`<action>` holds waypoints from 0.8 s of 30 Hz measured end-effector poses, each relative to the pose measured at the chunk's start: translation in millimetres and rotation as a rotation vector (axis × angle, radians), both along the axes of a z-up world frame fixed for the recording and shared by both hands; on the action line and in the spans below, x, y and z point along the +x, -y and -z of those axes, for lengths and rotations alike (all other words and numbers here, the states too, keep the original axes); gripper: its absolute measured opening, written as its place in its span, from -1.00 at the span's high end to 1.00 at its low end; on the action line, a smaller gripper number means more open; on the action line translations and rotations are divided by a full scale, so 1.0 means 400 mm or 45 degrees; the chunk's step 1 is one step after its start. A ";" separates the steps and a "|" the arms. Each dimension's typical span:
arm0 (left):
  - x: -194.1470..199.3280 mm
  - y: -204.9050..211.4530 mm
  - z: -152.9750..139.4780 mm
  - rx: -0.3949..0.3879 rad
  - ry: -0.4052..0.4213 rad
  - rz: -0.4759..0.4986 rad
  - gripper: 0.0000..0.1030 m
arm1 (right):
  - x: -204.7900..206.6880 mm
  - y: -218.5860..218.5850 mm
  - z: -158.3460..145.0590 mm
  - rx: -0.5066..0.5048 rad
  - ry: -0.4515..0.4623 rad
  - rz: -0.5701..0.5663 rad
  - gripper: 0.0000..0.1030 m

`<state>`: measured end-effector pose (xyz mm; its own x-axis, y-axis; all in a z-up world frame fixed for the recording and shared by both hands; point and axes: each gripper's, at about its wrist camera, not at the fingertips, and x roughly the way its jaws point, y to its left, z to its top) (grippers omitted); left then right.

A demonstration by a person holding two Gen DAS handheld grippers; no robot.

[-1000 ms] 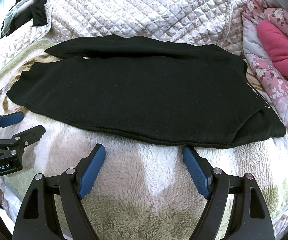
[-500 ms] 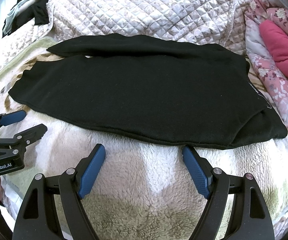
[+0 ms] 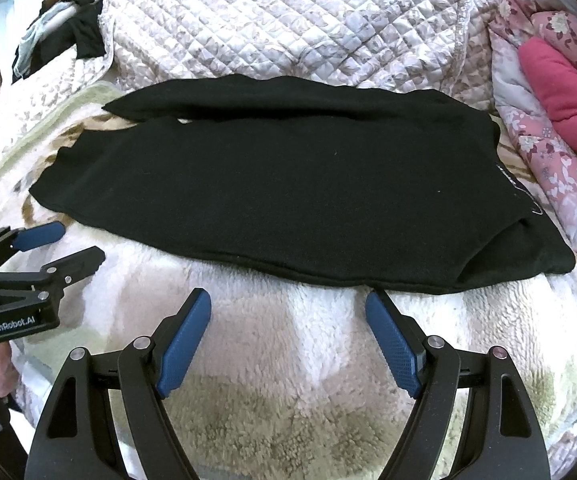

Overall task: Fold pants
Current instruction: 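Grasp the pants waistband edge with the left gripper while the right gripper grasps it too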

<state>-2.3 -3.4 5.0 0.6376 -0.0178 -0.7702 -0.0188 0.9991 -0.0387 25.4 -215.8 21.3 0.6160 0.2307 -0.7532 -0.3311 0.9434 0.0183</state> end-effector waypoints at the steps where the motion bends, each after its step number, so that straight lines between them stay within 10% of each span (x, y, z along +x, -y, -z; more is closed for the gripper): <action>1: -0.001 -0.006 -0.003 -0.022 0.003 -0.004 -0.60 | -0.002 0.009 -0.005 0.014 0.005 0.008 -0.55; 24: 0.007 -0.275 0.019 -0.513 0.059 -0.355 -0.58 | 0.106 0.241 0.011 0.492 -0.136 0.372 -0.55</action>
<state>0.5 106.7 -2.4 0.6938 -0.1324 -0.7079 -0.2724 0.8617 -0.4281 67.9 -312.0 17.1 0.6206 0.3348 -0.7090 -0.0312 0.9141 0.4044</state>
